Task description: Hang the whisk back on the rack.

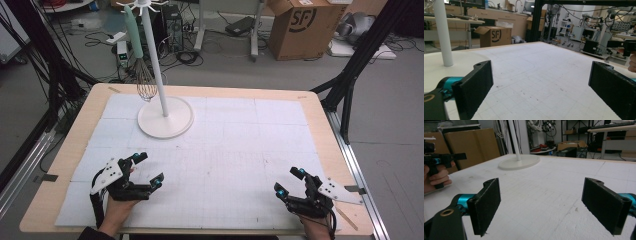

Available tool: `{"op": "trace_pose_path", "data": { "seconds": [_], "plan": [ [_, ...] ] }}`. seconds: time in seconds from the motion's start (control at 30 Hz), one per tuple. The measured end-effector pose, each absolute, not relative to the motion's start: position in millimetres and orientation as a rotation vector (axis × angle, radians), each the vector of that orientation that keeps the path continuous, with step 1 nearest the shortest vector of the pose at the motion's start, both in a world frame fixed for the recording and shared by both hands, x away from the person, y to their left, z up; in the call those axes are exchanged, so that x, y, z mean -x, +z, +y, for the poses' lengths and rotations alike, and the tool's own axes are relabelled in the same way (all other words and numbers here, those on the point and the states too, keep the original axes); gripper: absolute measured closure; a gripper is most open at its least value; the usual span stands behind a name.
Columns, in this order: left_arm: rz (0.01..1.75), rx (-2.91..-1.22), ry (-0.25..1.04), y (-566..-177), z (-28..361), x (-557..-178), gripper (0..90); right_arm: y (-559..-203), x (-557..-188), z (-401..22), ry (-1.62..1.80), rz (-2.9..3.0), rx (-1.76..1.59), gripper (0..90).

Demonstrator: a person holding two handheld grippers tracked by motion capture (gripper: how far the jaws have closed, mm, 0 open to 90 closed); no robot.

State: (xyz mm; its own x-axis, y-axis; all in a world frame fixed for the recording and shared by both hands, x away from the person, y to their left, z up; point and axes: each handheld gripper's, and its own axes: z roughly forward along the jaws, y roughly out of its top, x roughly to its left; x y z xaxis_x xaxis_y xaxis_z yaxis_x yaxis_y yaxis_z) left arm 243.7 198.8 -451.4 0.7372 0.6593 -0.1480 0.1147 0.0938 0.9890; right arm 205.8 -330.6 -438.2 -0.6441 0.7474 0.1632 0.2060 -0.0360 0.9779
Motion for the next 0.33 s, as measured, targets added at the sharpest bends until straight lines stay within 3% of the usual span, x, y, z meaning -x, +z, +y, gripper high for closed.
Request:
{"op": "trace_pose_path", "data": {
  "seconds": [0.33],
  "plan": [
    [0.689,-1.431,0.459,-452.7,199.8,-244.3,6.2,-438.7,-206.1,-331.4,1.722,1.826,-1.003,14.8]
  ]
}}
